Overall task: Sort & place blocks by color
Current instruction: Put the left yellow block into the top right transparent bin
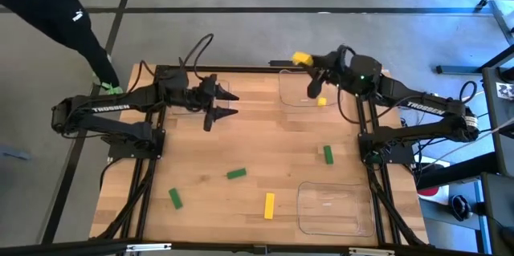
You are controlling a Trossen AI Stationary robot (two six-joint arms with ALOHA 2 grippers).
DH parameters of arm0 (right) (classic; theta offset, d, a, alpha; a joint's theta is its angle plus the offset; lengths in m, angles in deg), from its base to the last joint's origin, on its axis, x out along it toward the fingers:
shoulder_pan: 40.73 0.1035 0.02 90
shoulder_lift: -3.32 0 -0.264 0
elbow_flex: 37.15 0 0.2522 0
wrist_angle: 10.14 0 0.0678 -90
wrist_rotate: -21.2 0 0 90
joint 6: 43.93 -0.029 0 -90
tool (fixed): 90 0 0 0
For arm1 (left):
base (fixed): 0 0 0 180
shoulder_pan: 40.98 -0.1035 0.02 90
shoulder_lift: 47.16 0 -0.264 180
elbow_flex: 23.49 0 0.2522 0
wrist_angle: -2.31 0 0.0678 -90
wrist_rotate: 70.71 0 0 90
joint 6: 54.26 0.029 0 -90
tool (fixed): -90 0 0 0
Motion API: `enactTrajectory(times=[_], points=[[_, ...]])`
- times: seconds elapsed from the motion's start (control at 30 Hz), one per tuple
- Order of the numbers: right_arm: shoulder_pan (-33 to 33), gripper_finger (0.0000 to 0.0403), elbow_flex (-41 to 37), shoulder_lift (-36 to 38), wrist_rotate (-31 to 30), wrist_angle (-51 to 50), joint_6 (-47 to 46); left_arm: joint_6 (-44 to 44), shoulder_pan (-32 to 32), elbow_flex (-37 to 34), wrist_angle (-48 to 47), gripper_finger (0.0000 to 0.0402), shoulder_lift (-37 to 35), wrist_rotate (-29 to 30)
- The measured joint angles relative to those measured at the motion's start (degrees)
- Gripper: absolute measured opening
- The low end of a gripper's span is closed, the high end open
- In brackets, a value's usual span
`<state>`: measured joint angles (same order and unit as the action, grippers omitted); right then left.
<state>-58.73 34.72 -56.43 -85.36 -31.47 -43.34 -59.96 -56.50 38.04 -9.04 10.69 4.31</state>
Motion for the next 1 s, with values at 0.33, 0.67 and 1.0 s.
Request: enactTrajectory(times=[0.33, 0.67, 1.0], points=[[5.58, 0.0134, -3.26, -0.07, 5.84, -20.88, -6.54, -3.32, -0.21, -0.02, 2.01, 0.0215, 0.0, 0.77], [-0.79, 0.0134, -13.82, -0.15, 7.17, -20.97, -9.41, -5.37, -0.17, -0.02, 11.65, 0.0215, 0.87, 11.31], [-11.01, 0.0135, -20.29, -3.86, 3.35, -13.03, -15.6, -4.84, -0.25, -0.1, 12.23, 0.0215, 1.82, 14.46]])
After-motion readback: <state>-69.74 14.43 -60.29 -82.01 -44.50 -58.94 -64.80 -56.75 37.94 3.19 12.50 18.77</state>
